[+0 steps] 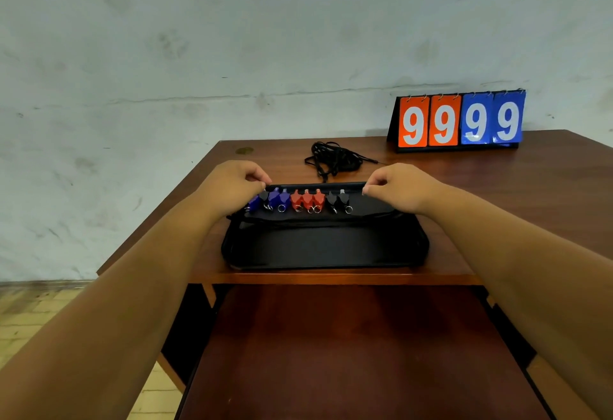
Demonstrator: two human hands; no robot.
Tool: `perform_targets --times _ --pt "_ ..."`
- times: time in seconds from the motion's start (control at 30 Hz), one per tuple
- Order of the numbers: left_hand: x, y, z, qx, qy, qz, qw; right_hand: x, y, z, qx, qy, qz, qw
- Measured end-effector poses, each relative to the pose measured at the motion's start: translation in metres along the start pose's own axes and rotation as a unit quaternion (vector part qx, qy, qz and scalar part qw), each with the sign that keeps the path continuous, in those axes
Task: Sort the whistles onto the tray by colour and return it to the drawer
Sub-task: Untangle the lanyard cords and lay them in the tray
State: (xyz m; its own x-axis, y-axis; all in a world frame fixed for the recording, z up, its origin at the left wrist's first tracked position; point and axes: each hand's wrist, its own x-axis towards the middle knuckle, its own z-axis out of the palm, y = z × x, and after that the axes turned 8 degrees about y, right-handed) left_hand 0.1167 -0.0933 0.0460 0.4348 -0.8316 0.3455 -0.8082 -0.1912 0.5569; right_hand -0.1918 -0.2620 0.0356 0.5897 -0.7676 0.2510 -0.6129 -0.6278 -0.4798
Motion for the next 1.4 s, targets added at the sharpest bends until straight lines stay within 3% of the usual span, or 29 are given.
perform_targets --times 0.43,0.9,1.0,1.2,1.4 --pt "0.081 0.051 0.076 0.022 -0.082 0.055 0.995 0.053 0.023 0.017 0.077 0.005 0.03 0.997" --pt "0.121 0.057 0.124 0.105 -0.168 0.065 0.978 0.084 0.031 0.03 0.053 0.0 0.019 0.998" --pt "0.119 0.057 0.121 0.059 -0.142 0.054 0.987 0.083 0.029 0.028 0.056 0.0 0.026 0.998" --pt "0.117 0.072 0.095 -0.055 0.006 0.047 0.997 0.078 0.019 0.017 0.087 0.028 0.047 0.995" --pt "0.11 0.09 0.049 -0.121 0.058 0.076 0.988 0.077 -0.008 0.0 0.135 0.077 0.066 0.986"
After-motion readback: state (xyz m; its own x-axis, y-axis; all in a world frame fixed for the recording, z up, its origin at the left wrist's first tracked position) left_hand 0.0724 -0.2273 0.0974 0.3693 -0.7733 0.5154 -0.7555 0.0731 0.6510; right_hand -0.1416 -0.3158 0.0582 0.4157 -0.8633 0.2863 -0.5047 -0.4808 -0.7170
